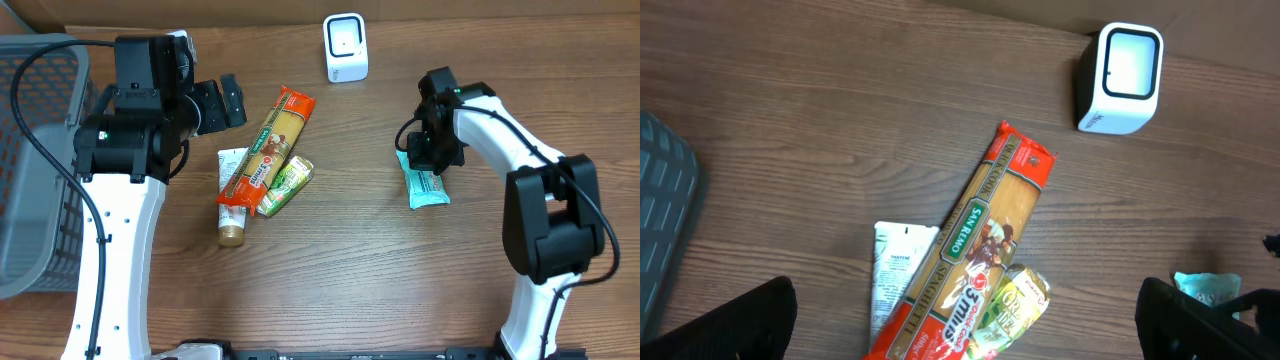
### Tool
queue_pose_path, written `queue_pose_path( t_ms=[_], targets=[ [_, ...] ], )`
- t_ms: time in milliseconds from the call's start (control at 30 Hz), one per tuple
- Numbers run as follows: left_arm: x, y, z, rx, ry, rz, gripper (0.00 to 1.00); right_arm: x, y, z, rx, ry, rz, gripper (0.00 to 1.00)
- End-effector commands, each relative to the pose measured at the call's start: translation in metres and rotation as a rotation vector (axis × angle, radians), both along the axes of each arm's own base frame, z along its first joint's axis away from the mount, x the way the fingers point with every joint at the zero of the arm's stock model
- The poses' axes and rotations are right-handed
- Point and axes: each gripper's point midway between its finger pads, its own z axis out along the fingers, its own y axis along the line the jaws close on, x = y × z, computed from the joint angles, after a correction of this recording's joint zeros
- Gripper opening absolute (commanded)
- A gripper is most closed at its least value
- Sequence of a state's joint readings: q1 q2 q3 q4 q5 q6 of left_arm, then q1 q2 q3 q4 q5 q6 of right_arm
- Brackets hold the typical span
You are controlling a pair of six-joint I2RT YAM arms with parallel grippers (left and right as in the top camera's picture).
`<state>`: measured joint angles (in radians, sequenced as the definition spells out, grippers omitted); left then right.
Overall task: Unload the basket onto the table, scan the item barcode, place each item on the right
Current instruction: 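Carry the wipes pack right and release it on the table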
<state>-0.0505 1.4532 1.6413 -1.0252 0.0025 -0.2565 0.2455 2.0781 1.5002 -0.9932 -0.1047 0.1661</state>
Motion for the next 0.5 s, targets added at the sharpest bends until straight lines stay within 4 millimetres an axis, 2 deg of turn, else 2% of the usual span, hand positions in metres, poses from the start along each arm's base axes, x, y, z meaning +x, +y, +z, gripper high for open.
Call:
queue_pose_path(
  t_ms=[0, 67, 167, 367, 467],
  targets=[
    [0.001, 0.002, 0.004, 0.0, -0.01, 0.018, 1.0, -0.023, -0.005, -0.023, -0.016, 0.071, 0.003, 0.33],
    [0.001, 0.002, 0.004, 0.0, -0.01, 0.018, 1.0, -0.023, -0.005, -0.022, -0.016, 0.071, 0.002, 0.43],
    [0.001, 0.002, 0.004, 0.0, -0.01, 0.018, 0.99, -0.015, -0.004, -0.008, -0.013, 0.059, 0.005, 0.47],
    [0.001, 0.002, 0.004, 0.0, -0.01, 0.018, 1.0, 0.018, 0.002, 0.052, -0.029, -0.039, 0.029, 0.46],
    [0.001, 0.002, 0.004, 0.0, -0.01, 0.018, 0.99, 0.022, 0.007, 0.073, -0.046, -0.061, 0.045, 0.46]
  ],
)
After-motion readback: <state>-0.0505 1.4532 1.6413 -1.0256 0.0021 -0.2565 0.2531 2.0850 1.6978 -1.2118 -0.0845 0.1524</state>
